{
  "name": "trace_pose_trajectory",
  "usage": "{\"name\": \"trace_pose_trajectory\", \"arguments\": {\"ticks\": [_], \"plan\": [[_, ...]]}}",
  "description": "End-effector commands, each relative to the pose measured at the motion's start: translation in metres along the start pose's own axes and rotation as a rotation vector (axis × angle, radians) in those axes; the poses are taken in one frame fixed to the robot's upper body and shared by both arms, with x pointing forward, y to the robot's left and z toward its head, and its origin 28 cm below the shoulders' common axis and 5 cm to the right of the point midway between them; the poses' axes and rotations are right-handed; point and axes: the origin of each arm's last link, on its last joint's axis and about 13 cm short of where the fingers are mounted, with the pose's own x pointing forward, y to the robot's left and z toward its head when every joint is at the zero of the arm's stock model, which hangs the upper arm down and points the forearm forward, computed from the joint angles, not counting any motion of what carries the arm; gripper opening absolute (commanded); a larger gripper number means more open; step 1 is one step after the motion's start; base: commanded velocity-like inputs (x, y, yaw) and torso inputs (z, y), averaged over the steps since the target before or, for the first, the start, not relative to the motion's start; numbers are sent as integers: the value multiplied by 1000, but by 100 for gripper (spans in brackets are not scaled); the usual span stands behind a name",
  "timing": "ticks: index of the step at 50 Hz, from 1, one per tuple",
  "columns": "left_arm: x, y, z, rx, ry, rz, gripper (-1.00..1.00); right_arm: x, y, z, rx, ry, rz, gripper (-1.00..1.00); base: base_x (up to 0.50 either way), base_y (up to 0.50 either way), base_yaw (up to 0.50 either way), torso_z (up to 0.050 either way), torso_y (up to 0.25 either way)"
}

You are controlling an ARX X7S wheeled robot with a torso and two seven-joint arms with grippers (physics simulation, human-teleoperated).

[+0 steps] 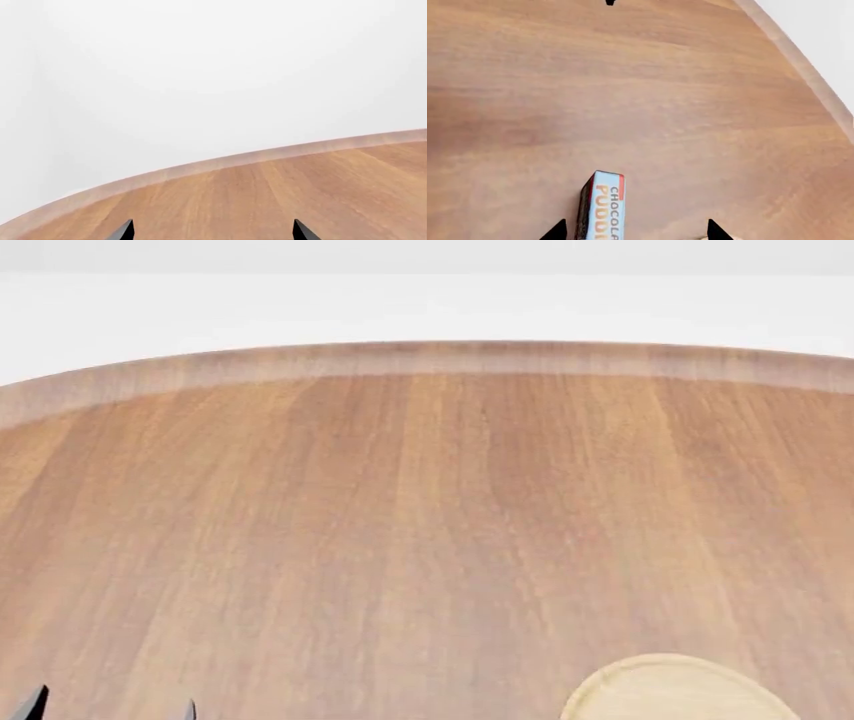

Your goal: Put the chocolate pudding to the left of the plate.

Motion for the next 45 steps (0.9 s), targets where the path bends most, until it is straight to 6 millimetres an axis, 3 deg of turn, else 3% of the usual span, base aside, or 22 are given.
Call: {"name": "trace_pose_trajectory", "arguments": {"ticks": [1,14,27,45], "plan": [[0,-1,-1,2,2,-3,100,26,6,-20,50,-31,55,100,0,0,0,0,0],[0,-1,-2,2,3,-4,100,43,15,-47,128,-30,76,100,0,0,0,0,0],[-1,-1,-1,4,2,-7,100,41,23,-74,211,-4,24,100,0,0,0,0,0],[0,-2,-1,5,3,-10,100,56,36,-98,264,6,39,100,0,0,0,0,0]]}}
